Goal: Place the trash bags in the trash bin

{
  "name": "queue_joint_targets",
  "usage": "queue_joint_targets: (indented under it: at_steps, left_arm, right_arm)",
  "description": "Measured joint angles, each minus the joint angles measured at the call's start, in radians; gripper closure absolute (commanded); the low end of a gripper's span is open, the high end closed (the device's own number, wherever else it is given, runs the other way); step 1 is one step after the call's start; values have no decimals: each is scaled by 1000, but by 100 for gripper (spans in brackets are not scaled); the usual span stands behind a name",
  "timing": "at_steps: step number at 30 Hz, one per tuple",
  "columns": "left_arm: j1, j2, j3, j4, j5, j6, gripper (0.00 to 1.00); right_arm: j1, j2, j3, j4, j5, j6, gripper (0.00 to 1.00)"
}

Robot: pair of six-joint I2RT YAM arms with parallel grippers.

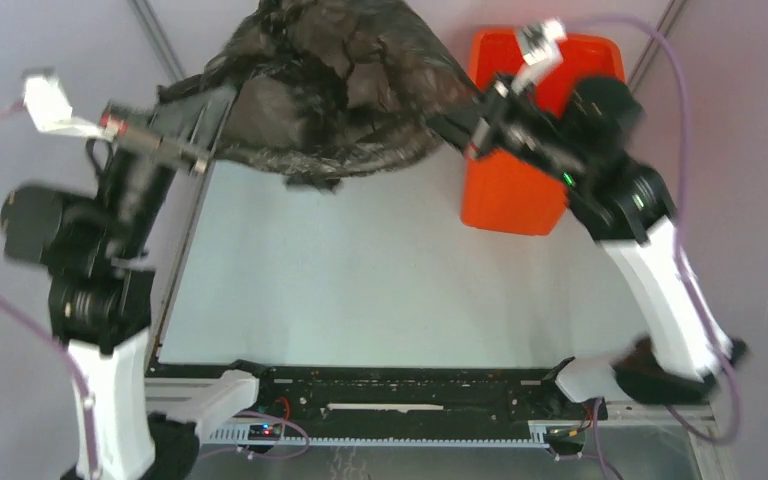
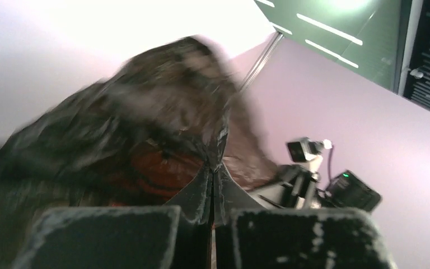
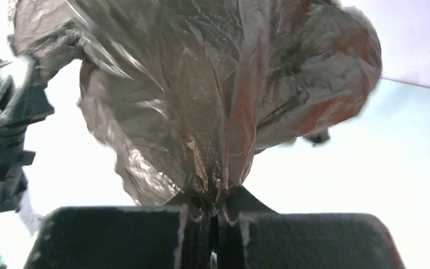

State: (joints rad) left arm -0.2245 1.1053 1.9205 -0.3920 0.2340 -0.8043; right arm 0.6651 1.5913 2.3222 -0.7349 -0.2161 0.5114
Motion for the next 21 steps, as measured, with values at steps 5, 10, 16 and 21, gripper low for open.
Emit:
queue_joint_targets:
  at_steps: [5,10,16,21]
  left_arm:
    - [17,-295,-440,49,-48,31,100]
    - [86,-271,-1038,13,-34,-13,100]
    - [98,-335,-1391,-238,-33,-39,100]
    - [104,-321,-1256,-213,3,-62,100]
  right_arm:
    - [-13,-438,-642,275,-36,19,100]
    - [-17,-330,-900,333,-51,25,100]
    - [91,-56,-1275,222,-57,40,100]
    - [113,-66,-1247,92,-63,37,100]
